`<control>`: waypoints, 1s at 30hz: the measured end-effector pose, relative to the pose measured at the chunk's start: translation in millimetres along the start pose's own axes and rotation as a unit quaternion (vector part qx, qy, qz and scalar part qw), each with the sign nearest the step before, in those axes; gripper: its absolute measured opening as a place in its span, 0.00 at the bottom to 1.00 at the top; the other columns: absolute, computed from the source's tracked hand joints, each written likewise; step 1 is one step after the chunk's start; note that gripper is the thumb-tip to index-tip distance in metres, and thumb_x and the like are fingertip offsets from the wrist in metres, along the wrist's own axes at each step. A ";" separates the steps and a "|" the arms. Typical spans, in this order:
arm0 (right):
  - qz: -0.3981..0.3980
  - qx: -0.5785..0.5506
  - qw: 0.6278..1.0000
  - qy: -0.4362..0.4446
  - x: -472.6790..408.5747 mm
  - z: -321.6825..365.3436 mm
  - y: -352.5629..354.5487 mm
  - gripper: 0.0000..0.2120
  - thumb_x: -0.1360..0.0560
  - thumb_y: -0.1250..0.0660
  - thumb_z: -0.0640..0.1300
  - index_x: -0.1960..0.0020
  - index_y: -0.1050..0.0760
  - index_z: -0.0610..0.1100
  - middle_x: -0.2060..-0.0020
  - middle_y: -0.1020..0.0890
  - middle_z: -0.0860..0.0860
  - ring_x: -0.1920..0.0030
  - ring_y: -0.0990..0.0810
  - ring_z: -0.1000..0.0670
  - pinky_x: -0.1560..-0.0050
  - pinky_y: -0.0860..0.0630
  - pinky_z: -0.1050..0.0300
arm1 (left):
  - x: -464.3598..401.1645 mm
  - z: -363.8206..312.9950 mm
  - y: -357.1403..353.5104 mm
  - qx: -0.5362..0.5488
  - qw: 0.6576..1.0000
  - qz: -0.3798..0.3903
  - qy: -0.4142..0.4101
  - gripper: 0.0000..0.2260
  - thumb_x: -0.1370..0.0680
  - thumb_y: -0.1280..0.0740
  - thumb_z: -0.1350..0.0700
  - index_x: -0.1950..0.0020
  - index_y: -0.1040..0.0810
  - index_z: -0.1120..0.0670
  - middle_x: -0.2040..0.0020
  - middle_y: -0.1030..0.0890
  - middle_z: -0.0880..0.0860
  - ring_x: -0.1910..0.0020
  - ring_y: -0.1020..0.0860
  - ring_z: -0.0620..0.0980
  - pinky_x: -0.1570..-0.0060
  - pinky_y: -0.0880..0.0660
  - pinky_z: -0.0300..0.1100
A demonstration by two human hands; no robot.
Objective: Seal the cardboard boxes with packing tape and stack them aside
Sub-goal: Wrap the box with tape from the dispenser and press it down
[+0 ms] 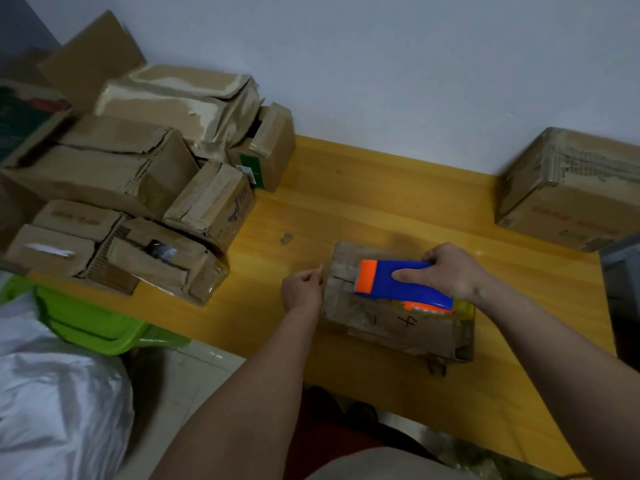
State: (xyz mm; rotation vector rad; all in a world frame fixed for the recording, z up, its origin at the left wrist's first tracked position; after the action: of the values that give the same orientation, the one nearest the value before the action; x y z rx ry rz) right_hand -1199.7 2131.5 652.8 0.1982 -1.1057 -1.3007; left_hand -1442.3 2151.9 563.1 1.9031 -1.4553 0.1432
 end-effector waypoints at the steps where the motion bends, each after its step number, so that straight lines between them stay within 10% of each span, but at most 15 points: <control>1: 0.001 0.000 1.000 -0.001 -0.4 0.3 -0.5 0.27 0.34 0.27 0.61 0.59 0.19 0.35 0.66 0.18 0.39 0.67 0.22 0.45 0.66 0.30 0.54 | -0.8 1.7 -1.8 -0.013 1.000 0.008 -0.007 0.12 0.21 0.33 0.52 0.47 0.15 0.58 0.49 0.16 0.53 0.56 0.22 0.49 0.59 0.30 0.40; 10: -0.003 0.018 1.000 -0.002 0.0 3.6 -0.2 0.27 0.33 0.28 0.62 0.61 0.21 0.36 0.69 0.21 0.41 0.68 0.24 0.46 0.66 0.33 0.54 | 8.4 -13.8 15.2 -0.114 0.988 -0.066 -0.086 0.23 0.19 0.37 0.58 0.24 0.37 0.57 0.32 0.30 0.56 0.38 0.26 0.55 0.43 0.28 0.47; 13: -0.007 0.018 1.000 0.001 -0.8 4.1 -0.1 0.28 0.33 0.28 0.62 0.59 0.20 0.35 0.69 0.21 0.41 0.68 0.24 0.46 0.66 0.32 0.53 | 32.4 -16.1 -3.5 -0.112 0.971 0.011 -0.212 0.21 0.16 0.44 0.61 0.23 0.39 0.58 0.32 0.26 0.56 0.34 0.27 0.54 0.39 0.30 0.45; 18: 0.002 0.017 1.000 -0.001 -0.8 4.3 -0.6 0.26 0.33 0.28 0.62 0.60 0.21 0.37 0.68 0.21 0.43 0.67 0.23 0.46 0.66 0.31 0.54 | 21.7 -5.9 -10.9 -0.184 0.956 0.171 -0.150 0.21 0.15 0.48 0.51 0.26 0.33 0.61 0.29 0.30 0.60 0.29 0.32 0.58 0.32 0.35 0.48; 20: 0.004 0.020 1.000 -0.001 -0.1 3.9 0.0 0.26 0.33 0.29 0.63 0.59 0.20 0.37 0.68 0.20 0.43 0.67 0.23 0.46 0.66 0.30 0.54 | 18.0 -7.4 -6.2 -0.290 0.909 0.216 -0.208 0.31 0.17 0.47 0.43 0.21 0.50 0.60 0.21 0.46 0.57 0.22 0.46 0.55 0.26 0.45 0.48; 25: -0.002 0.011 1.000 0.001 -0.5 2.2 2.2 0.29 0.35 0.30 0.67 0.63 0.22 0.38 0.70 0.22 0.44 0.69 0.24 0.46 0.66 0.32 0.54 | 33.1 -6.5 -23.3 -0.586 0.656 0.200 -0.432 0.55 0.30 0.47 0.23 0.23 0.69 0.59 0.23 0.70 0.55 0.24 0.70 0.53 0.24 0.63 0.53; 30: -0.039 0.060 0.997 0.010 4.3 3.6 5.6 0.30 0.35 0.32 0.70 0.68 0.27 0.41 0.74 0.26 0.44 0.72 0.28 0.46 0.68 0.35 0.53 | 30.2 -2.9 -32.6 -0.632 0.626 0.158 -0.428 0.51 0.27 0.49 0.25 0.26 0.72 0.59 0.23 0.70 0.58 0.24 0.69 0.55 0.24 0.61 0.56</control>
State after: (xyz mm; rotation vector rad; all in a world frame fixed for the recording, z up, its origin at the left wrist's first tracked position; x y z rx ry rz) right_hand -1199.2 2131.3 660.6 0.3461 -1.1683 -1.2999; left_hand -1402.1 2132.7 564.6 0.4172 -1.6385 -1.4413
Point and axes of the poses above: each hand's wrist, its own x-axis away from the middle knuckle, its own y-axis out of the back of the hand, z = x × y, the point moved 6 cm from there along -x, towards the middle knuckle
